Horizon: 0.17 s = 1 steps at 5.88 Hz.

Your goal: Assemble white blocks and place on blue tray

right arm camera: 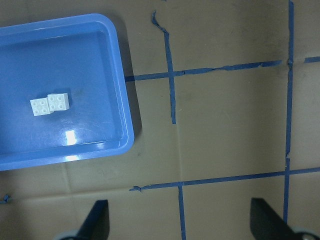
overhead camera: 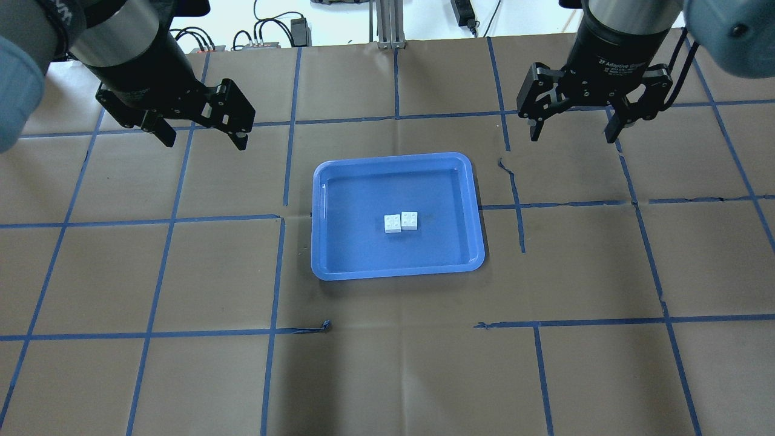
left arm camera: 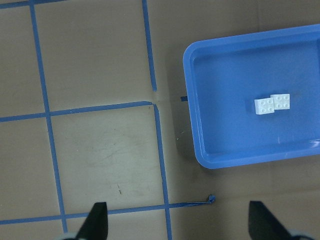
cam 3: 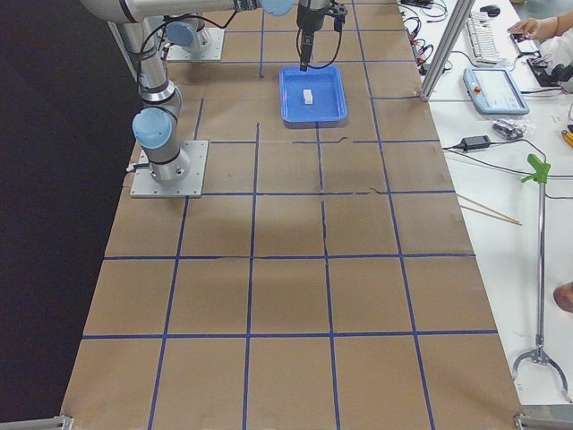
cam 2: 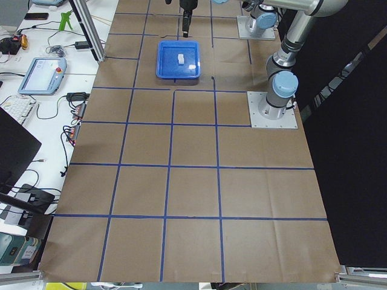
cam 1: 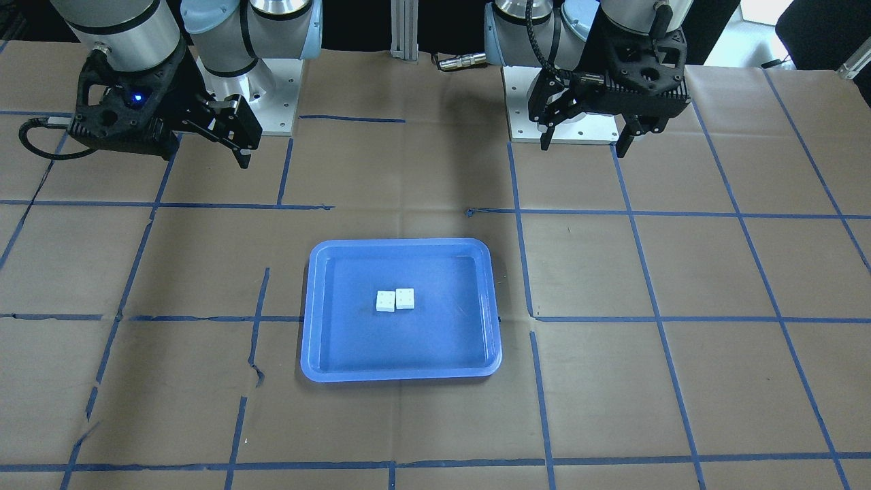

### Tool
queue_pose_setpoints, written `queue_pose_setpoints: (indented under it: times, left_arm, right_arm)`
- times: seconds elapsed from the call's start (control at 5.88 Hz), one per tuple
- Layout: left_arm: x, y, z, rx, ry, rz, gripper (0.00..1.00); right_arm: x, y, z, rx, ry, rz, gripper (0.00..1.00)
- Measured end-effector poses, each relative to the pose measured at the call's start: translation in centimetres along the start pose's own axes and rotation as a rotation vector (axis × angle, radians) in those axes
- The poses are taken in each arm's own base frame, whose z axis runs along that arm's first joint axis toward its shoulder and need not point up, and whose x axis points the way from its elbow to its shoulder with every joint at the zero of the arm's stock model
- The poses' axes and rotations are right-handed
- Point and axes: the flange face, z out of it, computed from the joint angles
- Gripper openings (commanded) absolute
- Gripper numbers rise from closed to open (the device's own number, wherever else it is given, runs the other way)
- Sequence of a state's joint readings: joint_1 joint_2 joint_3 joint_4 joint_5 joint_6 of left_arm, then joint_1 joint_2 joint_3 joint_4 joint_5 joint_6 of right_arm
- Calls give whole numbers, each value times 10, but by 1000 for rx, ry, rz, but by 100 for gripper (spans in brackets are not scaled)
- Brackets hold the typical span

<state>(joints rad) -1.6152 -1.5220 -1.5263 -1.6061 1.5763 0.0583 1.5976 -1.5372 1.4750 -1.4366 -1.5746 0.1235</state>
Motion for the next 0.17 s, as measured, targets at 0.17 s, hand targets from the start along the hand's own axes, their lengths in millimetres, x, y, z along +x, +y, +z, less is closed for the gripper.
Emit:
queue_pose_setpoints:
  times: [0.17]
  left_arm:
    - [0, 0, 0, 0, 0, 0, 100]
  right_arm:
    - [1, 0, 1, 0, 1, 1, 100]
